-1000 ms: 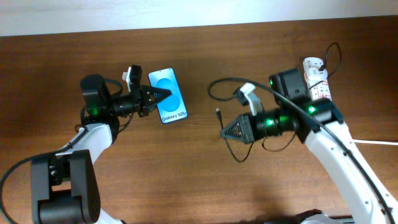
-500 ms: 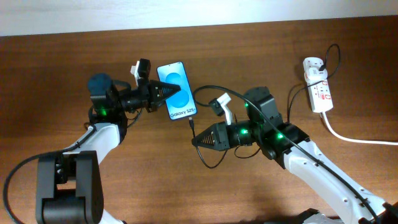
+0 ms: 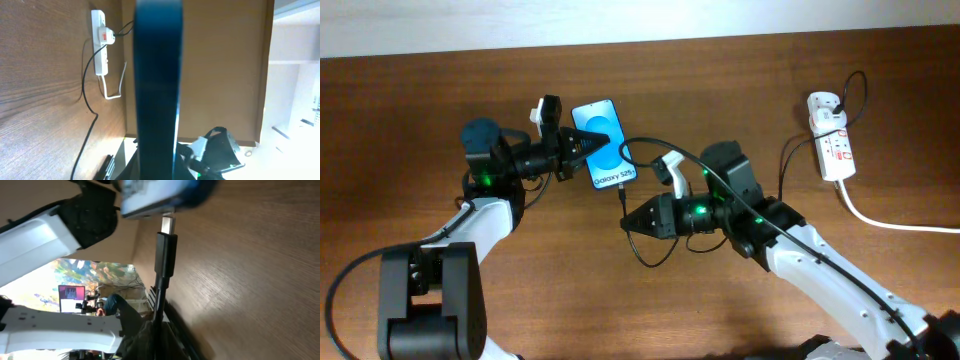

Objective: Plug charger to phone and switch on socket

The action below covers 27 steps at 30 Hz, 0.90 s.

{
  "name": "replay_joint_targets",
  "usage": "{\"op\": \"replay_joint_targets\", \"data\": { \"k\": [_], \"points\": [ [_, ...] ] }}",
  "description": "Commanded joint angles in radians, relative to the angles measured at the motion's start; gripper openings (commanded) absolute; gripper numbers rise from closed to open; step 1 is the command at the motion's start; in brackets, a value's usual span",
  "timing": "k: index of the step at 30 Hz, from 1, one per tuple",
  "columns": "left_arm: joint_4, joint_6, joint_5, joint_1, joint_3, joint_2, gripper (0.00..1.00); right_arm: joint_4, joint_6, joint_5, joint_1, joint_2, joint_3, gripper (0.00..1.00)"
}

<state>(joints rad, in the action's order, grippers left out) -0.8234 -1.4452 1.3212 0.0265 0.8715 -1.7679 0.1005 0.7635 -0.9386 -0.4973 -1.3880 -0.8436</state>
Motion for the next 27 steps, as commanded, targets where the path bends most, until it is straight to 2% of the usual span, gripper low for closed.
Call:
{"op": "replay_joint_targets", "data": {
  "k": [1,7,15,19,27],
  "points": [
    [-0.01,-0.009,0.018,-0.002,0.016,0.005,0.0,-0.003,0.001,0.004,-0.008,-0.022,0.004,0.04],
    [-0.01,0.007,0.017,0.006,0.016,0.005,0.0,-0.011,-0.007,-0.076,-0.008,-0.022,0.004,0.04],
    [-0.006,0.112,0.029,0.032,0.016,0.005,0.0,-0.011,-0.034,-0.101,-0.007,-0.022,0.004,0.04],
    [-0.006,0.115,0.053,-0.019,0.016,0.005,0.0,-0.008,-0.076,-0.097,-0.007,-0.022,0.004,0.04],
    [-0.006,0.115,0.06,-0.002,0.016,0.005,0.0,-0.011,-0.101,-0.074,-0.007,-0.022,0.004,0.04]
  ]
}}
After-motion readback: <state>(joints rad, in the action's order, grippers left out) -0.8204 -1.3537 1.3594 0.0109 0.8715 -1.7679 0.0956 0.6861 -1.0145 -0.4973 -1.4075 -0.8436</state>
